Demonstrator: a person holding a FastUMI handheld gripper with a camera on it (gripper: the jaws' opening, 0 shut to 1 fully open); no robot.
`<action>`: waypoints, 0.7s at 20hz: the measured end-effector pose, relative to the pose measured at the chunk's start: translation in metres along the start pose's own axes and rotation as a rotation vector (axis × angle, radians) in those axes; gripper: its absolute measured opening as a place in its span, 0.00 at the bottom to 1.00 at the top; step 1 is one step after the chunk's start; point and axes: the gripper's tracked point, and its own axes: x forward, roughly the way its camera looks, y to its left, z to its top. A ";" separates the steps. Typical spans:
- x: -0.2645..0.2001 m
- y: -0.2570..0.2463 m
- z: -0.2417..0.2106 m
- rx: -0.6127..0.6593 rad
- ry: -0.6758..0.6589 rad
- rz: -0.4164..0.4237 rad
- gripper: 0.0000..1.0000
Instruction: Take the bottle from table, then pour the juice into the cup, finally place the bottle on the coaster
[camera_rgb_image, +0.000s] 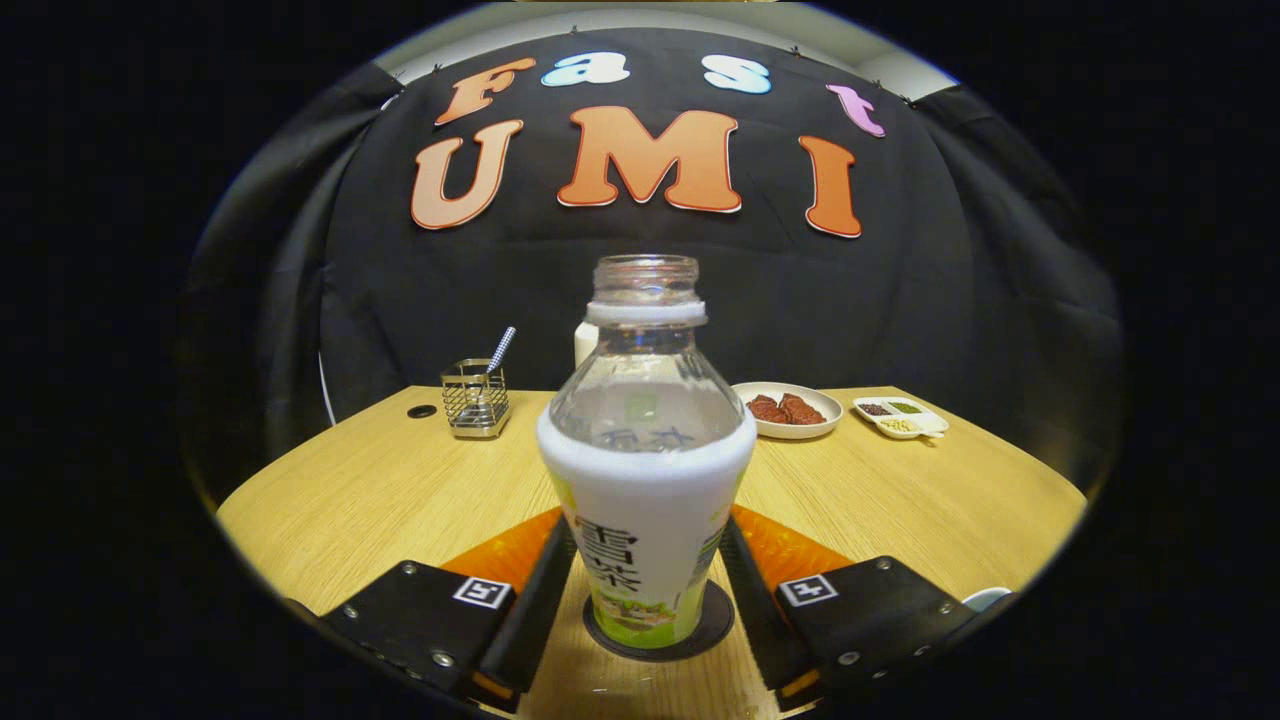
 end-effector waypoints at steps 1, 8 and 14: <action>-0.004 0.003 0.003 -0.003 -0.005 0.007 0.88; -0.064 0.023 0.022 -0.049 -0.057 -0.024 0.97; -0.125 0.030 0.078 -0.063 -0.165 -0.090 0.98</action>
